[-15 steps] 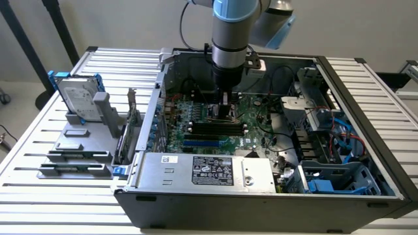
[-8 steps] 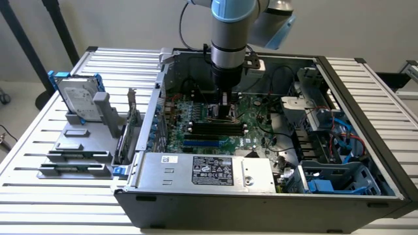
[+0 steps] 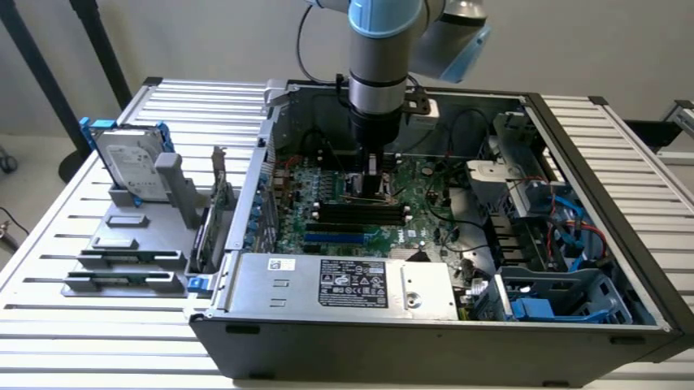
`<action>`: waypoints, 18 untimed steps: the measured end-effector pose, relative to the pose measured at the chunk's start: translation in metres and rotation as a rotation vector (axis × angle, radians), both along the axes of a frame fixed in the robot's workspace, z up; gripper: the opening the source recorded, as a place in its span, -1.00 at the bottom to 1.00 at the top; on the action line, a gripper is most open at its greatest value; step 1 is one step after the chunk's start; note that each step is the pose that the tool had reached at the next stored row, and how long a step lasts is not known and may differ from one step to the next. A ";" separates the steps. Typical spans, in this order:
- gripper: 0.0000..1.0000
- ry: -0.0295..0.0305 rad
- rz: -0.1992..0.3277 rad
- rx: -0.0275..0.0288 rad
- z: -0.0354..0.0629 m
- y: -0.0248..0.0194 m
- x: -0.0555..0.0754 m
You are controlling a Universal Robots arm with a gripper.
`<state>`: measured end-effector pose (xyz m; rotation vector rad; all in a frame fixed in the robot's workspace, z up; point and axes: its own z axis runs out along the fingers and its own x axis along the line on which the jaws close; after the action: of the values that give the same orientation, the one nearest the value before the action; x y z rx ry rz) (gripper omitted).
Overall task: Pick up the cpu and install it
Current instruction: 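Place the cpu into insertion slot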
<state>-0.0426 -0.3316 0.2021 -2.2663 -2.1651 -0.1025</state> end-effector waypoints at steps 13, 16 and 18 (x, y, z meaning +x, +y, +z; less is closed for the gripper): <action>0.09 -0.0169 0.000 -0.0114 -0.0021 0.0035 -0.004; 0.09 -0.0188 0.000 -0.0133 -0.0027 0.0036 -0.004; 0.09 -0.0203 0.000 -0.0144 -0.0030 0.0037 -0.004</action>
<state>-0.0466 -0.3279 0.1991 -2.2827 -2.1829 -0.1106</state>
